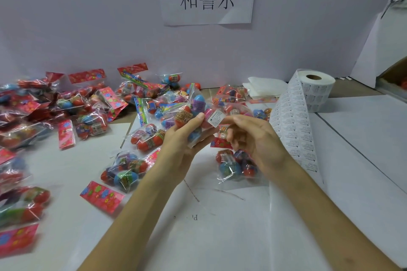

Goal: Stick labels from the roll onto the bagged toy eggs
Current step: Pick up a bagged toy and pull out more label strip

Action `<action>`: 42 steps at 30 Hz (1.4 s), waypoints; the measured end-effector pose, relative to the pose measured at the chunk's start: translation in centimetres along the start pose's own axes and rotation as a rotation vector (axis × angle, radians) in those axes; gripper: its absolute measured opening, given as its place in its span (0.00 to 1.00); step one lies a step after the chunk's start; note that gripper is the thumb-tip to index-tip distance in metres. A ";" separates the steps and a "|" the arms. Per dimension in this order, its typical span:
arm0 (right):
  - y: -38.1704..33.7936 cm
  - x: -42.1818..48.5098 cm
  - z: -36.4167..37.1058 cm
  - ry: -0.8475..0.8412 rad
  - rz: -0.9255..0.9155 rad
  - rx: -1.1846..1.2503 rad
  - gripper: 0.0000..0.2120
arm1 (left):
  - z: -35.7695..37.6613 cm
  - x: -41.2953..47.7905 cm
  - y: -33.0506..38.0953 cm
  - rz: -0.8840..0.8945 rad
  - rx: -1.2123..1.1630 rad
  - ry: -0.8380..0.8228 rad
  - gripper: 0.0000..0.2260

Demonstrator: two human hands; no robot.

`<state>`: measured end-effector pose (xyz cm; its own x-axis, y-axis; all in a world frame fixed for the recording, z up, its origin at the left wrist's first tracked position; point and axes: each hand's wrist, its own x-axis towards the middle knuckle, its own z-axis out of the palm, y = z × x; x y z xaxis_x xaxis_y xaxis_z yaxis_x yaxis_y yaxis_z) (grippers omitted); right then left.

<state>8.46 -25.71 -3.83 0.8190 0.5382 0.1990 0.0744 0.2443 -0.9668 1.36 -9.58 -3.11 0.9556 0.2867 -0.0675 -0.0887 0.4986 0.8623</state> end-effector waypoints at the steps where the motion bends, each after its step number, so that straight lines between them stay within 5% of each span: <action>1: 0.0 0.0 0.0 0.002 0.006 -0.001 0.18 | 0.0 0.0 0.0 0.001 -0.008 -0.002 0.18; 7: -0.2 -0.1 0.3 0.004 0.032 -0.013 0.15 | -0.1 0.2 -0.2 0.005 -0.048 -0.022 0.13; 13: -0.3 -0.2 0.3 -0.008 0.048 -0.035 0.15 | 0.1 0.2 -0.1 0.033 0.003 -0.014 0.25; 28: -0.2 -0.4 0.3 -0.042 0.028 -0.015 0.12 | 0.0 0.4 -0.7 -0.004 -0.027 0.056 0.10; 39: -0.2 -1.4 0.7 -0.095 -0.251 -0.243 0.13 | -0.2 0.3 -0.8 0.020 -0.104 0.062 0.13; 42: -0.2 -1.5 1.1 -0.151 -0.182 -0.174 0.14 | -0.7 0.3 -0.4 0.015 -0.118 0.074 0.14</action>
<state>6.61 -25.62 -3.80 0.6900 0.6156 0.3807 0.3197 0.2127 -0.9233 1.51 -9.07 -3.82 0.9310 0.3523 -0.0953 -0.1398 0.5855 0.7985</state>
